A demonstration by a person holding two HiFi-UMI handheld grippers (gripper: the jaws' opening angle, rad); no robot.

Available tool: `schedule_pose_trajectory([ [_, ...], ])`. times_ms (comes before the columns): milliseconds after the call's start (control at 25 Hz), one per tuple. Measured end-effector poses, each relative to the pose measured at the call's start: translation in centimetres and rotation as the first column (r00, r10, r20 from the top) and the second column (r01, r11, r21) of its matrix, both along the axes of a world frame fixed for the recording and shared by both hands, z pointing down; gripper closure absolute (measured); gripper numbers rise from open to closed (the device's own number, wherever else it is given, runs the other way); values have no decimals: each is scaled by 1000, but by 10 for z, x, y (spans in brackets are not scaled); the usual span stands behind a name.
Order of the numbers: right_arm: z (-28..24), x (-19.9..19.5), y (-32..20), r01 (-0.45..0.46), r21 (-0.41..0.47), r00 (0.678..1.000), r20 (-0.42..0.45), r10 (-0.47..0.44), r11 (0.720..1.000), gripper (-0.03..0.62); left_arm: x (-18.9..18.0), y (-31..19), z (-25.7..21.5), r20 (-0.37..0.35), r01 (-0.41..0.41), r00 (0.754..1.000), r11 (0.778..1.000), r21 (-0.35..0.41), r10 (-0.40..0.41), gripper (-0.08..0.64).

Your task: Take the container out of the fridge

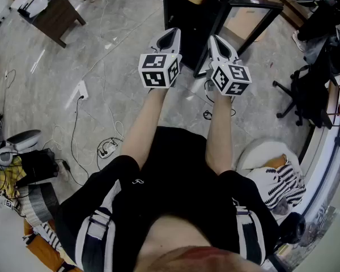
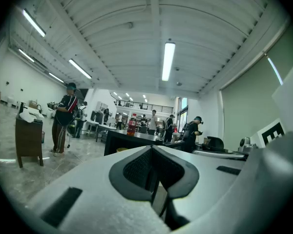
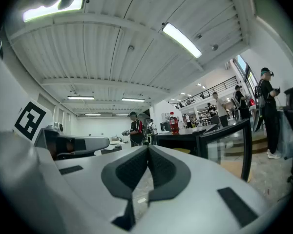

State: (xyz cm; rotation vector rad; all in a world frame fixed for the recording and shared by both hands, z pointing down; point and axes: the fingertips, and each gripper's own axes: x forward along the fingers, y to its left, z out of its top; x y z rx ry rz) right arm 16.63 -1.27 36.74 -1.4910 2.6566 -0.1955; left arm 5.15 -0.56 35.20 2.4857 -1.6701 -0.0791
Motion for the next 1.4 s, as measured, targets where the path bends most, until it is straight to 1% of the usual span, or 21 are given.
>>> schedule_pose_trajectory([
  [120, 2, -3, 0, 5, -3, 1000, -2, -5, 1000, 580, -3, 1, 5, 6, 7, 1000, 1000, -9, -7, 549],
  [240, -3, -1, -6, -17, 16, 999, 39, 16, 1000, 580, -7, -3, 4, 15, 11, 1000, 1000, -5, -11, 549],
  [320, -3, -1, -8, -25, 12, 998, 56, 25, 1000, 580, -11, -2, 2, 23, 17, 1000, 1000, -4, -17, 549],
  [600, -3, -19, -19, -6, 1, 998, 59, 6, 1000, 580, -35, -8, 4, 32, 55, 998, 998, -20, -54, 549],
  [680, 0, -27, -24, -4, -8, 998, 70, 5, 1000, 580, -42, -10, 7, 53, 56, 997, 998, -22, -55, 549],
  [760, 2, -40, -30, 8, -16, 997, 72, -7, 1000, 580, -47, -15, 11, 100, 55, 994, 998, -16, -53, 549],
  [800, 3, -48, -37, 17, -18, 998, 65, -16, 1000, 580, -50, -22, 12, 118, 53, 992, 998, -15, -51, 549],
  [880, 5, -58, -50, 31, -26, 998, 48, -30, 999, 580, -52, -35, 14, 122, 49, 991, 999, -21, -46, 549],
  [1040, 20, -51, -58, 27, -36, 999, 27, -26, 999, 580, -49, -48, 27, 102, 53, 994, 998, -31, -50, 549],
  [1160, 27, -43, -80, -18, -41, 999, 34, 19, 999, 580, -51, -73, 35, 110, 32, 994, 999, -30, -28, 549],
  [1240, 27, -38, -99, -53, -44, 997, 53, 55, 998, 580, -52, -88, 35, 134, 13, 991, 1000, -5, -12, 549],
  [1320, 27, -40, -117, -70, -44, 996, 59, 72, 997, 580, -54, -103, 35, 158, 4, 987, 1000, 13, -6, 549],
  [1400, 31, -46, -139, -80, -47, 995, 61, 82, 996, 580, -60, -127, 38, 169, -9, 986, 1000, 10, 7, 549],
])
